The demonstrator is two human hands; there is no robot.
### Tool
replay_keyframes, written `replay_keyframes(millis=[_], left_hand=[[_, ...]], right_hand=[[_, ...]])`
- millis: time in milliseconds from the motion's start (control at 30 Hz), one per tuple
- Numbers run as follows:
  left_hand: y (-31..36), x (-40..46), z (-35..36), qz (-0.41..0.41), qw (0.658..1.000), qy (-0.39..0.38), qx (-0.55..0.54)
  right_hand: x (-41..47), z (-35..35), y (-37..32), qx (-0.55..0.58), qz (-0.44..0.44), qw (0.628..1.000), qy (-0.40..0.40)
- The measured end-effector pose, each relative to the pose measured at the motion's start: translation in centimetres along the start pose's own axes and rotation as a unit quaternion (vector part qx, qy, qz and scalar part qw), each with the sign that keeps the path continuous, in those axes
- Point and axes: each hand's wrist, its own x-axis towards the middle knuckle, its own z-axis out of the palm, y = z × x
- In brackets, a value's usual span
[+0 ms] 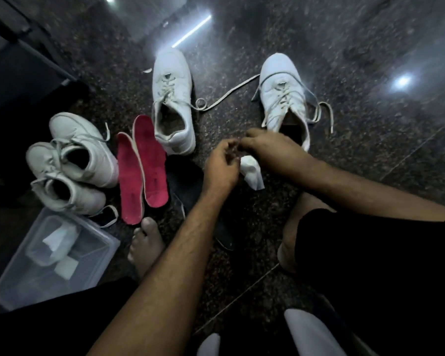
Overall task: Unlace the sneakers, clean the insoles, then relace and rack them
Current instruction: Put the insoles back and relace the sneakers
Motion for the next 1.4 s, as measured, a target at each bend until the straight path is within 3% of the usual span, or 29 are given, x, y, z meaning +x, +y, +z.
replay_keyframes(millis=[100, 233, 400, 600, 700, 833, 900, 1000, 1067, 1133, 1233, 1300, 1400], left_hand=[[-2.3, -0.6, -0.4, -0.031, 0.999, -0.009, 0.040], [-3.1, -0.7, -0.1, -0.037, 0.997, -0.013, 0.068], [-2.7, -0.3, -0.9, -0.030, 0.994, 0.048, 0.097], [-2.5, -1.2, -3.3, 0.030, 0.974, 0.139, 0.178], [-3.0, -2.5, -4.7, 0.017, 0.952, 0.200, 0.229], [-4.6, -5.5, -5.6, -0.073, 0.914, 0.274, 0.289], [-5.5, -7.1, -5.3, -0.139, 0.903, 0.264, 0.308], [-6.4, -8.0, -4.3, -0.178, 0.928, 0.235, 0.229], [-6.0, -7.5, -4.3, -0.175, 0.942, 0.252, 0.134], [-5.2, -6.5, -4.5, -0.179, 0.946, 0.262, 0.066], [-3.9, -5.5, -4.8, -0.182, 0.949, 0.251, 0.054], [-3.3, -5.5, -5.0, -0.181, 0.948, 0.256, 0.050], [-2.1, -6.4, -5.6, -0.189, 0.944, 0.268, 0.032]], right_hand=[[0.2, 1.9, -0.2, -0.060, -0.008, 0.995, -0.073], [0.5, 2.7, 0.5, -0.142, -0.029, 0.986, -0.079], [0.5, 3.7, 0.0, -0.237, -0.062, 0.964, -0.104], [1.8, 2.3, -0.2, -0.156, -0.026, 0.984, -0.078], [2.1, 2.3, -0.5, -0.125, -0.005, 0.982, -0.140], [3.1, 3.1, -2.4, -0.138, -0.040, 0.984, -0.107], [3.6, 3.9, -4.3, -0.066, -0.046, 0.993, -0.089], [3.6, 5.9, -6.8, 0.102, 0.006, 0.984, -0.144], [3.2, 7.5, -7.1, 0.157, 0.042, 0.972, -0.168], [3.1, 8.5, -6.6, 0.192, 0.087, 0.962, -0.171], [3.3, 8.2, -5.5, 0.288, 0.161, 0.934, -0.135], [3.4, 6.9, -4.8, 0.315, 0.162, 0.927, -0.123], [3.1, 4.3, -4.6, 0.277, 0.107, 0.944, -0.140]])
